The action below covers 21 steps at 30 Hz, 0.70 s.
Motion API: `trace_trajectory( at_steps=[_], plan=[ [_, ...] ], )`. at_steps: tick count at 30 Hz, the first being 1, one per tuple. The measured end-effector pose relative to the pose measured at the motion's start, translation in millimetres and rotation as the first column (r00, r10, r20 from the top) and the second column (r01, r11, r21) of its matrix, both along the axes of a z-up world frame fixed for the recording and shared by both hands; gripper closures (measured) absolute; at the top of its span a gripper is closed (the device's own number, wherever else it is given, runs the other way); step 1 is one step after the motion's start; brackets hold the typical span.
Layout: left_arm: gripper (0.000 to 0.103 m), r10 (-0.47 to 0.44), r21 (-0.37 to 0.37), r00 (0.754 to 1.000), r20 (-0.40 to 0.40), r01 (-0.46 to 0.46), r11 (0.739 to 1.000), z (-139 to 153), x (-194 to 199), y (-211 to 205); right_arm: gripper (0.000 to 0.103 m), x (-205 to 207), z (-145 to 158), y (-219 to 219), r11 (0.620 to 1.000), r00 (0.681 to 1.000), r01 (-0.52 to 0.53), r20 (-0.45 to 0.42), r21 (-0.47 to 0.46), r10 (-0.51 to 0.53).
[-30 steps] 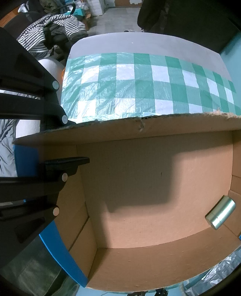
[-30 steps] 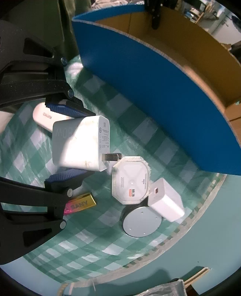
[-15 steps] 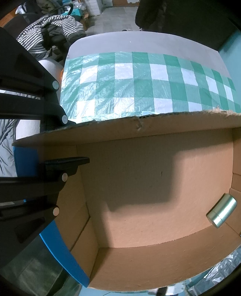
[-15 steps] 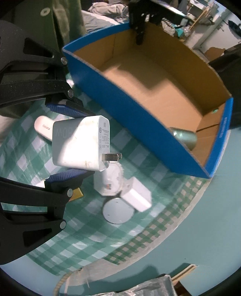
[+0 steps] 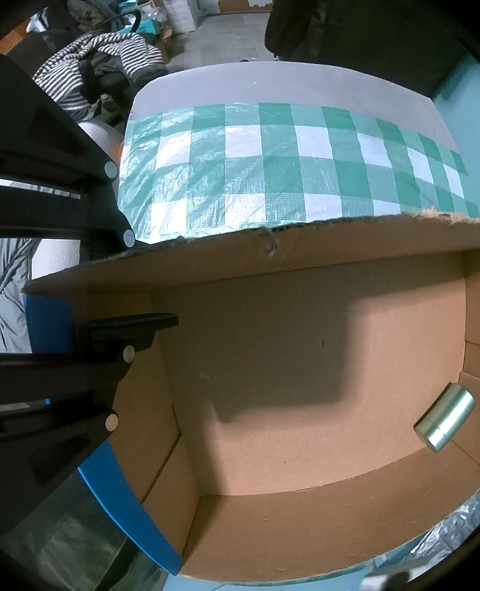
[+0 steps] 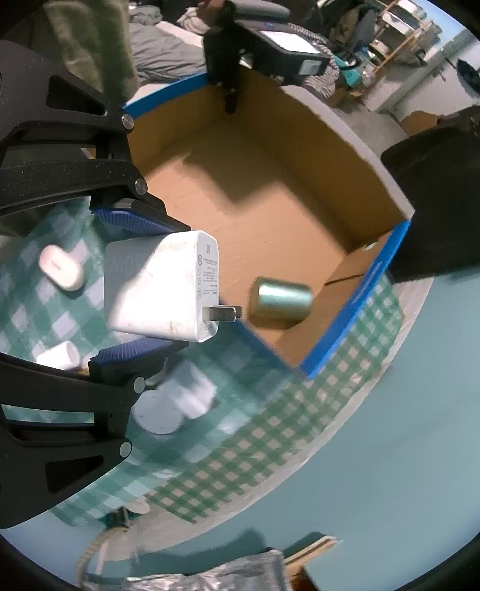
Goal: Organize rigid objects
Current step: 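Carry the white charger into the box and release it beside the tin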
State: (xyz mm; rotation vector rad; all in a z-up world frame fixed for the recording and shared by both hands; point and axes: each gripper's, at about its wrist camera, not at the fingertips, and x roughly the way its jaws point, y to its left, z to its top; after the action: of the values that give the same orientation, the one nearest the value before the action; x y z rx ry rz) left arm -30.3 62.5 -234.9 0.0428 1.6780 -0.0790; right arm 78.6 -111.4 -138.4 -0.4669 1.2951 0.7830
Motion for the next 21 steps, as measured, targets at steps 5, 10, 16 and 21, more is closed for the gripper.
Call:
trace_trajectory(
  at_steps=[5, 10, 16, 21],
  plan=[
    [0.085, 0.0, 0.0, 1.0, 0.0, 0.0, 1.0, 0.0, 0.0, 0.1, 0.052, 11.0, 4.0, 25.9, 0.999, 0.999, -0.031, 0.02, 0.007, 0.031],
    [0.085, 0.0, -0.001, 1.0, 0.0, 0.0, 1.0, 0.7, 0.5, 0.0, 0.052, 20.1, -1.9, 53.6, 0.998, 0.998, -0.063, 0.028, -0.013, 0.063],
    [0.085, 0.001, -0.003, 1.0, 0.001, -0.001, 1.0, 1.0, 0.8, -0.2, 0.052, 27.4, -18.3, 79.6, 0.995, 0.996, -0.091, 0.013, -0.04, 0.092],
    [0.085, 0.001, -0.004, 1.0, 0.004, -0.001, 1.0, 1.9, 1.3, -0.6, 0.052, 28.3, -37.7, 94.5, 0.992, 0.995, -0.103, -0.012, -0.078, 0.102]
  ],
)
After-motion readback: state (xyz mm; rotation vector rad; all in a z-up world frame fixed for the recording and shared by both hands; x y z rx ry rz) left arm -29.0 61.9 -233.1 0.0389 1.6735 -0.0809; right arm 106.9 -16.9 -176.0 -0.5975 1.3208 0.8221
